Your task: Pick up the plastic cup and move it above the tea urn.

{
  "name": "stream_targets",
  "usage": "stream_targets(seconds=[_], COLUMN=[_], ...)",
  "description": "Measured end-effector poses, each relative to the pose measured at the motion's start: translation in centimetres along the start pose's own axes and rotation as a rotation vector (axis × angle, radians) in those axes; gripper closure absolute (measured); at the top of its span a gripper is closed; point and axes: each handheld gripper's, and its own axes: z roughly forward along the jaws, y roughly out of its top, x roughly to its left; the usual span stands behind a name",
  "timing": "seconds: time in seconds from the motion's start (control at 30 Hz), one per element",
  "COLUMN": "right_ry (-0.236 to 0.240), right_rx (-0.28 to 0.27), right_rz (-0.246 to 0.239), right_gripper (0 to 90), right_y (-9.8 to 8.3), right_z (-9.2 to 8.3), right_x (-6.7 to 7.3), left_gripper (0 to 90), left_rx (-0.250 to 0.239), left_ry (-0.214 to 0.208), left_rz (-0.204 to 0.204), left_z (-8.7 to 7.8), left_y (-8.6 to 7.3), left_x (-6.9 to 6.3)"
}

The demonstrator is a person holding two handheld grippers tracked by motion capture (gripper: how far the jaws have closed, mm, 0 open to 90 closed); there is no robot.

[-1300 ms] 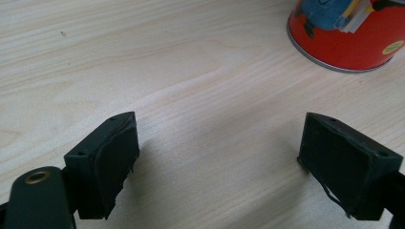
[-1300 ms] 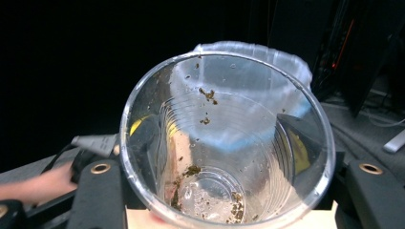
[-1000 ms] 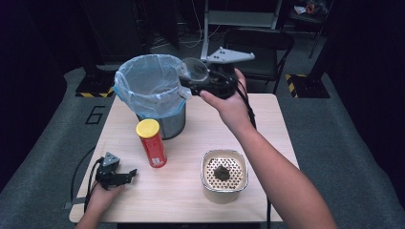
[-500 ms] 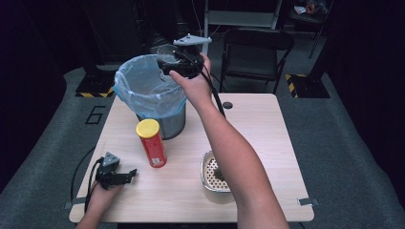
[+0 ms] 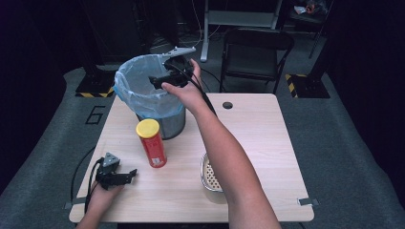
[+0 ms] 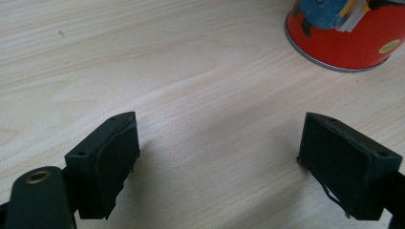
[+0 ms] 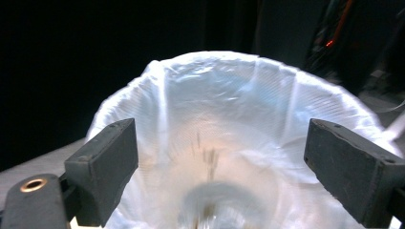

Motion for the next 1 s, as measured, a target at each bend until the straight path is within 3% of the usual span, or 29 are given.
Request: stream_targets(seconds=[0.2, 0.33, 0.43, 0.5, 0.63, 0.83, 1.0], right_ry=[-0.025, -0.031, -0.039, -0.037, -0.042, -0.068, -0.09], right_rx=[-0.031, -0.029, -0.027, -0.034, -0.037, -0.053, -0.023], right_rz=[0.031, 0.0, 0.004, 0.014, 0.02, 0.017, -0.004], right_gripper=[12.9, 13.7, 14.5, 16.0, 19.1, 24.0, 30.4], right_y=[-0.2, -0.8, -1.3, -1.5, -2.1, -3.1, -4.8], right_z=[-1.9, -3.5, -4.4, -5.0, -6.2, -8.7, -10.5], right_x=[-1.1, -1.9, -2.5, -2.9, -3.5, -3.9, -4.4], left_gripper=[13.1, 13.2, 13.5, 14.8, 15.6, 14.4, 14.0], left_rx=[0.005, 0.002, 0.008, 0.006, 0.01, -0.088, -0.115], left_ry=[0.0, 0.001, -0.016, -0.044, -0.052, -0.08, -0.085], left_rz=[-0.01, -0.015, -0.012, -0.032, -0.048, -0.114, -0.084], left_z=[0.0, 0.0, -0.2, -0.5, -1.2, -3.0, -4.0], left_y=[0.0, 0.0, 0.0, -0.1, -0.1, 0.6, 1.1], left_x=[-0.1, -0.2, -0.2, -0.3, -0.1, -0.4, -0.9])
